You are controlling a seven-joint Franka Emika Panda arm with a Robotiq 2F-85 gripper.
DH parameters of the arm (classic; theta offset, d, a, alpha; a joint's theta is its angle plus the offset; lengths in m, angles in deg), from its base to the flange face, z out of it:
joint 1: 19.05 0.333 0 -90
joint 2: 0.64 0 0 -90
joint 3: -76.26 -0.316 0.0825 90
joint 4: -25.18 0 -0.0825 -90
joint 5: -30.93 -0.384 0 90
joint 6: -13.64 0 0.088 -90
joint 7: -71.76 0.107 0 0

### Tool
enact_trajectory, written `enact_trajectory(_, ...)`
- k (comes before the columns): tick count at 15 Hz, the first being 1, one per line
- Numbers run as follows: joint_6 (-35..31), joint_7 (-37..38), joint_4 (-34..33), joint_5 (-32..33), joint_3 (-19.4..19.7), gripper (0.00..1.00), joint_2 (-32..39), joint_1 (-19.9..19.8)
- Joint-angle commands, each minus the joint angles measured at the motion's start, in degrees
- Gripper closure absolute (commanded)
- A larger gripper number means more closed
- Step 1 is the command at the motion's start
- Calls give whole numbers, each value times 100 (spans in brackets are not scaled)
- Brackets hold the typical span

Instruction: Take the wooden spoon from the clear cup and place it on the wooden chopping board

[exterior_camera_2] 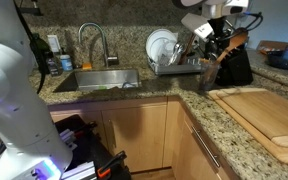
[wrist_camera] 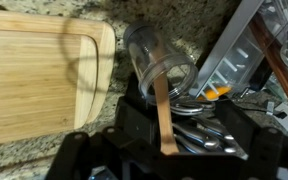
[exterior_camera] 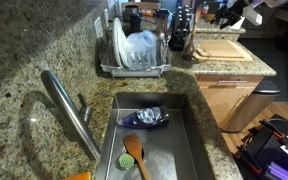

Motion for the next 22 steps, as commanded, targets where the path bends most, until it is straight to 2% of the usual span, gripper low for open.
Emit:
enact_trajectory(1,391,-451,-1169,-432,60,0,1100,-117)
enact_trajectory(2,279,-324,-1387,-355,54,0,1320,-137)
enact_trajectory(5,-657,322,-1577,132,53,0,1733,41)
enact_trajectory(6,-351,134,-1326,90,-82,0,1457,-159)
enact_trajectory(9,-630,348,-1485,228,-134,0,1697,-116)
enact_trajectory(10,-327,-78,-1535,-116,-138,0,1671,-129)
enact_trajectory(12,125,-781,-1805,-505,-446,0,1836,-430)
enact_trajectory(13,176,-824,-1918,-396,-554,0,1967,-535)
enact_trajectory(15,-212,-311,-2036,250,-207,0,2272,-228)
enact_trajectory(16,-122,-408,-1705,56,-398,0,1880,-359)
enact_trajectory(18,-190,-290,-1833,296,-408,0,2105,-394)
enact_trajectory(22,-480,33,-2017,209,-585,0,2377,-277)
